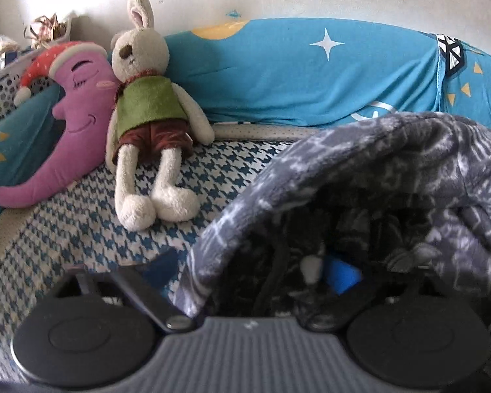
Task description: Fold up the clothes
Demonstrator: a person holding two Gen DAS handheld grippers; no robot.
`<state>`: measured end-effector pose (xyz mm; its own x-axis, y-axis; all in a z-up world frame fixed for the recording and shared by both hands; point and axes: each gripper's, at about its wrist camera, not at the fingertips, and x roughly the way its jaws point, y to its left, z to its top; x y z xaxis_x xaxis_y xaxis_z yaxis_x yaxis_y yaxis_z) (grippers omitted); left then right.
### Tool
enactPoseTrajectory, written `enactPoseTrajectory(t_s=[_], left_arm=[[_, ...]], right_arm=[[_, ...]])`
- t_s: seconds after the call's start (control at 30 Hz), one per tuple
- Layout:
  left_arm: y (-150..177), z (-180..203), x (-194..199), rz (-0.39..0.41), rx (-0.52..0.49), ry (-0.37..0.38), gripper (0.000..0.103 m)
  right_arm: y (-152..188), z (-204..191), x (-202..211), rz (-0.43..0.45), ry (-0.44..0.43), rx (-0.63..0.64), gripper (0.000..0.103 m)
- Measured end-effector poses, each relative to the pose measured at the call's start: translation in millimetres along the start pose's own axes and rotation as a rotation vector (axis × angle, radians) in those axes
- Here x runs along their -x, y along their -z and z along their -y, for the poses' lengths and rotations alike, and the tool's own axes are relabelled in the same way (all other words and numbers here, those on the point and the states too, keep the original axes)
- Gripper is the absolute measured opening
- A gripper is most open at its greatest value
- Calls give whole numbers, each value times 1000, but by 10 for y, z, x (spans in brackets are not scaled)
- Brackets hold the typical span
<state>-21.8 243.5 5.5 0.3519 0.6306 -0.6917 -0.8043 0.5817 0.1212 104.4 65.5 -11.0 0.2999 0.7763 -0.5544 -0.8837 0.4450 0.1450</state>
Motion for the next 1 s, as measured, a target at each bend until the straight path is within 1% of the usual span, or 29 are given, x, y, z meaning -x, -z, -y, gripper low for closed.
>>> enactPoseTrajectory(t_s=[0.03, 0.07, 0.1, 0.13, 0.2, 0.27, 0.3, 0.33, 0.37, 0.47, 0.53, 0.57, 0.63, 0.7, 0.77, 0.87, 1.0], left_arm=[[-8, 6, 38, 15, 8, 4, 71], [-17, 12, 76, 30, 16, 8, 69], [-25, 17, 114, 45, 24, 13, 64], [-34, 23, 152, 60, 33, 17, 62], [-51, 35, 229, 89, 49, 25, 62], [-76, 83, 354, 131, 64, 52, 68], [-88, 108, 395, 135, 80, 70, 81], [-95, 132, 413, 123, 100, 81, 92], [-102, 157, 426, 111, 117, 92, 94], [-75, 251, 392, 79, 97, 89, 94], [-51, 312, 375, 63, 80, 85, 94], [-47, 321, 395, 67, 81, 98, 95], [-33, 343, 459, 83, 79, 123, 99], [-12, 394, 546, 113, 64, 140, 103], [7, 454, 625, 138, 51, 151, 103], [6, 548, 687, 154, 42, 182, 103], [-26, 640, 723, 190, 40, 170, 103]], right_arm=[[-36, 23, 69, 30, 25, -5, 17], [-72, 47, 139, 59, 51, -10, 16], [-112, 77, 214, 91, 76, -19, 15], [-160, 121, 300, 126, 99, -36, 15], [-250, 204, 464, 195, 147, -67, 14], [-313, 268, 599, 253, 197, -82, 14], [-345, 300, 666, 283, 221, -89, 15], [-365, 338, 710, 296, 232, -102, 17], [-364, 393, 701, 270, 213, -123, 17], [-297, 538, 676, 153, 152, -147, 19], [-218, 578, 729, 115, 125, -138, 21], [-177, 599, 782, 105, 113, -126, 21], [-105, 626, 872, 92, 100, -96, 24], [-6, 663, 945, 77, 107, -70, 25], [94, 741, 992, 63, 107, -76, 25], [239, 851, 1043, 31, 107, -69, 25], [429, 985, 1079, -8, 123, -52, 25]])
